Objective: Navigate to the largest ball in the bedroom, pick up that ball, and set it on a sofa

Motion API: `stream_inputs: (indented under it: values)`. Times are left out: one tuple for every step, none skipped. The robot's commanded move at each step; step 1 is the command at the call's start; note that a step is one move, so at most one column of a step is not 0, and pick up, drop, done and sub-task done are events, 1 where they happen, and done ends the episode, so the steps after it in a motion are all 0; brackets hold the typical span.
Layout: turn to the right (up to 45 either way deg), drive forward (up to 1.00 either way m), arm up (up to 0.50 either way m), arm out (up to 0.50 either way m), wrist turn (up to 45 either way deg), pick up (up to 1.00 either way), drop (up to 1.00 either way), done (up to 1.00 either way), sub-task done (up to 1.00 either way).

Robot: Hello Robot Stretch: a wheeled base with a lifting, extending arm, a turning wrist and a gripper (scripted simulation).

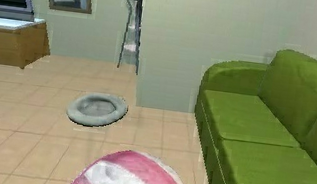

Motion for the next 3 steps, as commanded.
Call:
stream_inputs:
  values:
    - [0.0,1.00,0.00,0.00,0.0,0.00,0.00,0.00,0.00]
    - [0.0,0.35,0.00,0.00,0.0,0.00,0.00,0.00,0.00]
    - [-45.0,0.00,0.00,0.00,0.0,0.00,0.00,0.00,0.00]
